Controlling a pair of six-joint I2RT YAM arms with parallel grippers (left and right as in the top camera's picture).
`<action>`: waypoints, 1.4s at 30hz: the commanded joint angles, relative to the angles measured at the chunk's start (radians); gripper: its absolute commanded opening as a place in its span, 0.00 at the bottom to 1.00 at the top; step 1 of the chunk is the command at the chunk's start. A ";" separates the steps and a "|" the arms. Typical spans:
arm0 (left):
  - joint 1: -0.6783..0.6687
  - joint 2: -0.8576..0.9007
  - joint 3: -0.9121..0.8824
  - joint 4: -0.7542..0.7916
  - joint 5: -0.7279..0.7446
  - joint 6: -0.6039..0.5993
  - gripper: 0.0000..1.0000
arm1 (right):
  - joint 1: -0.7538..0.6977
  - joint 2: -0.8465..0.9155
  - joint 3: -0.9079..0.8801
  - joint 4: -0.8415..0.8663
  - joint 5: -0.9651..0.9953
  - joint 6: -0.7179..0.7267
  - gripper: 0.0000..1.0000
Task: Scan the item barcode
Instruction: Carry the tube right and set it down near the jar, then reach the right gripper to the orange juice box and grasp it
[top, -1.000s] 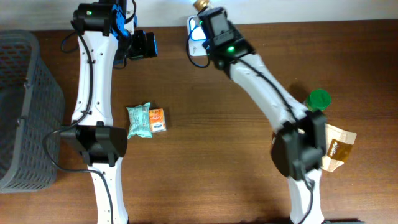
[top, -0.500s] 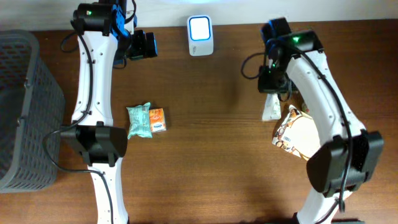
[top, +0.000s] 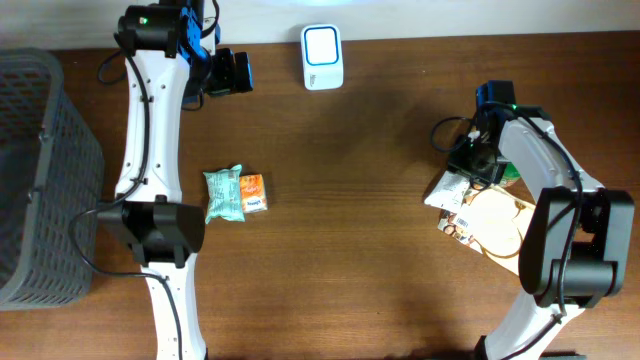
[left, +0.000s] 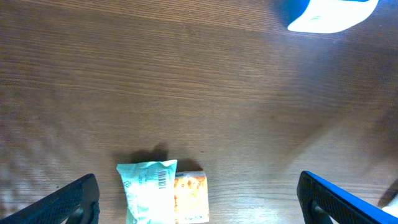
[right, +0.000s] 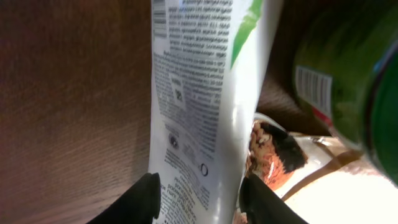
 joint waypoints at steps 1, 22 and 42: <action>0.001 -0.024 0.010 -0.023 -0.124 0.009 0.99 | -0.008 -0.024 0.068 -0.068 -0.077 -0.089 0.47; 0.374 -0.163 0.004 -0.065 -0.057 0.277 0.99 | 0.565 0.112 0.350 -0.018 -0.423 -0.060 0.49; 0.374 -0.161 0.004 -0.051 -0.014 0.325 0.99 | 0.778 0.411 0.350 0.282 -0.419 0.191 0.17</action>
